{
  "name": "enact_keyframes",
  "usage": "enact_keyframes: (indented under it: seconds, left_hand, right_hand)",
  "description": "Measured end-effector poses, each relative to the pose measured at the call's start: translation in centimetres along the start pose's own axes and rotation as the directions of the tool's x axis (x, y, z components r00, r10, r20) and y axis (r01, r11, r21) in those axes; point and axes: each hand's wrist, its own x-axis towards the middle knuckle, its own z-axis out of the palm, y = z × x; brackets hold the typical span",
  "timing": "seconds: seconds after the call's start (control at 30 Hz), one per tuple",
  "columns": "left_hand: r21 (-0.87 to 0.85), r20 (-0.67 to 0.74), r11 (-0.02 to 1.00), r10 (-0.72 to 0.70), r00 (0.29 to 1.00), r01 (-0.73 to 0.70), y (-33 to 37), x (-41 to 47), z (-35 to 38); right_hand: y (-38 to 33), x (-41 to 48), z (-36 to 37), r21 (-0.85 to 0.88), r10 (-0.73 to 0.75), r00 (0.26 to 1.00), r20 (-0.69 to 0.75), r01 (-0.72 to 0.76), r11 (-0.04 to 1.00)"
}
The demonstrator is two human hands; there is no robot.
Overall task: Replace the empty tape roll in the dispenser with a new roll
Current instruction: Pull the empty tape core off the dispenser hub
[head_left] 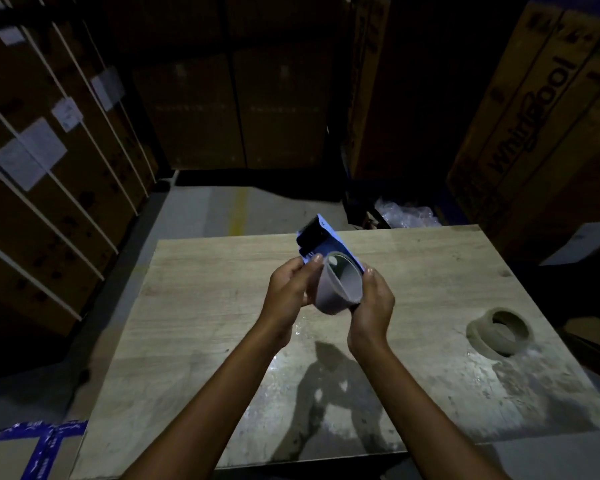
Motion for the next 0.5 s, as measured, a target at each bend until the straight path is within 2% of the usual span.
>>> enact_keyframes:
  seconds: [0.07, 0.2, 0.37, 0.5]
  left_hand:
    - [-0.022, 0.066, 0.998, -0.049, 0.997, 0.051, 0.0, 0.1, -0.1]
    - [-0.063, 0.126, 0.992, -0.102, 0.987, 0.111, -0.1, 0.4, -0.7]
    - [-0.105, 0.125, 0.987, -0.111, 0.986, 0.125, -0.5, 1.1, -1.3]
    - [-0.103, 0.206, 0.982, -0.133, 0.97, 0.157, -0.6, 1.5, -1.8]
  right_hand:
    - [0.1, -0.3, -0.3, -0.102, -0.177, 0.981, 0.076, 0.185, 0.978]
    - [-0.4, -0.9, -0.8, -0.174, -0.336, 0.91, 0.242, 0.382, 0.908]
    - [-0.7, -0.8, -0.8, -0.231, -0.391, 0.866, 0.311, 0.468, 0.853]
    - [-0.7, 0.1, -1.0, -0.276, -0.354, 0.885, 0.301, 0.436, 0.856]
